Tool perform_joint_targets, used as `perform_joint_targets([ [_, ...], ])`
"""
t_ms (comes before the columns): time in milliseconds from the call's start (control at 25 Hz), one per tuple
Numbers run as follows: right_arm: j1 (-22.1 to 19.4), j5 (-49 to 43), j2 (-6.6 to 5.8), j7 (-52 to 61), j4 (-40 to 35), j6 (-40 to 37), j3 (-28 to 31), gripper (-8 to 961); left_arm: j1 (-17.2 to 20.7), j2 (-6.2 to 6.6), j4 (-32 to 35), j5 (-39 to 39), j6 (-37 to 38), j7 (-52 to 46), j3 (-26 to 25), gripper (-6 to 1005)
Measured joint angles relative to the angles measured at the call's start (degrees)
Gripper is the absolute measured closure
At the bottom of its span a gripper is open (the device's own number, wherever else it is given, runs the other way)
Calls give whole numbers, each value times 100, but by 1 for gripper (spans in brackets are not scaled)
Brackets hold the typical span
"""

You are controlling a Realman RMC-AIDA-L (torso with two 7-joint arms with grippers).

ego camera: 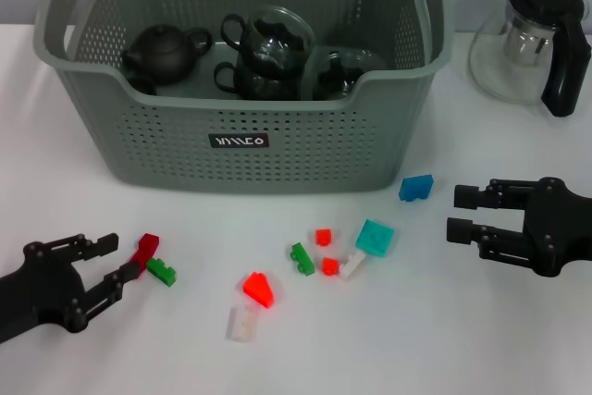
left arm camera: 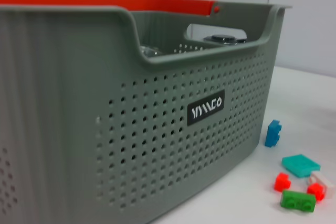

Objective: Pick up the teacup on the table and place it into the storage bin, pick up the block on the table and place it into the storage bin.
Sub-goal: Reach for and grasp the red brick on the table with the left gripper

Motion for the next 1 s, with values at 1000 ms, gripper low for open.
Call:
perform_joint_targets([
  [1000, -16, 0, -27, -28, 67, -3, 6, 418, -78, 1, -385, 73, -917, 133, 246, 577],
])
